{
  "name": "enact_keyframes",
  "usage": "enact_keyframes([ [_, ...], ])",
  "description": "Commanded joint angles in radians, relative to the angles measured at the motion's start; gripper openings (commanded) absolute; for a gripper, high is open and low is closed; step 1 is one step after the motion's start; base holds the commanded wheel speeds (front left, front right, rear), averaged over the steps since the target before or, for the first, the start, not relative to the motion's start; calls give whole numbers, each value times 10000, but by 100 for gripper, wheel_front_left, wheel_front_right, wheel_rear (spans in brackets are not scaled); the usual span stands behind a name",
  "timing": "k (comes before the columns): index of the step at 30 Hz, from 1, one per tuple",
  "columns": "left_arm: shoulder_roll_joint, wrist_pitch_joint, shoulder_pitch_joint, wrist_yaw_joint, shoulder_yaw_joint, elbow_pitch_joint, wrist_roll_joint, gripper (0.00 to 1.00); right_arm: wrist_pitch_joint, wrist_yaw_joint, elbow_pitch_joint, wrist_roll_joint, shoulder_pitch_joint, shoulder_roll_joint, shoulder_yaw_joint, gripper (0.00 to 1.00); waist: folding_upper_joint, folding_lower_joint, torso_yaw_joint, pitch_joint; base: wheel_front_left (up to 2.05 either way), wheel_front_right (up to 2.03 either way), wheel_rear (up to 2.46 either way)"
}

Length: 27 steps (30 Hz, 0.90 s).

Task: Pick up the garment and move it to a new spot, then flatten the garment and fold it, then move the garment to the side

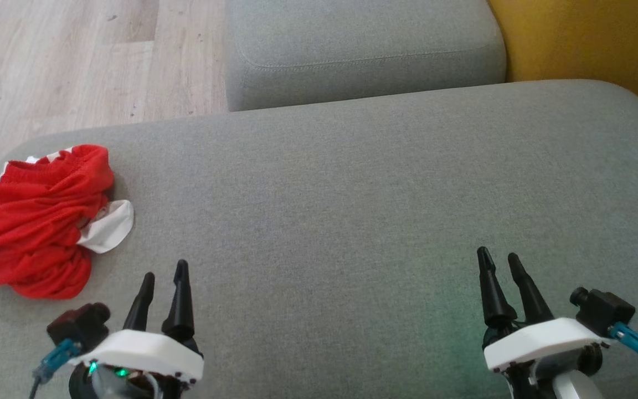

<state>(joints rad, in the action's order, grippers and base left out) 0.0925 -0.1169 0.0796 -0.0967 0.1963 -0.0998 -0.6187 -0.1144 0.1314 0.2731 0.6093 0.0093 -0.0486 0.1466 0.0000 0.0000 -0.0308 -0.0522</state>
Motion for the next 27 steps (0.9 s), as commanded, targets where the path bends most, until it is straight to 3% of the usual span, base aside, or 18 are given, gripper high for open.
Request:
enact_keyframes([
  [1, 161, -162, -330, -67, -96, 487, 389, 100, -176, -5, -404, -389, -470, -53, 148, 100, 0, 0, 13, 3, 0, 0, 0],
  [27, 32, -922, 10, -238, -12, 837, 3471, 100, -943, -6, -512, -3429, -522, -12, 456, 100, 0, 0, -151, -185, 0, 0, 0],
])
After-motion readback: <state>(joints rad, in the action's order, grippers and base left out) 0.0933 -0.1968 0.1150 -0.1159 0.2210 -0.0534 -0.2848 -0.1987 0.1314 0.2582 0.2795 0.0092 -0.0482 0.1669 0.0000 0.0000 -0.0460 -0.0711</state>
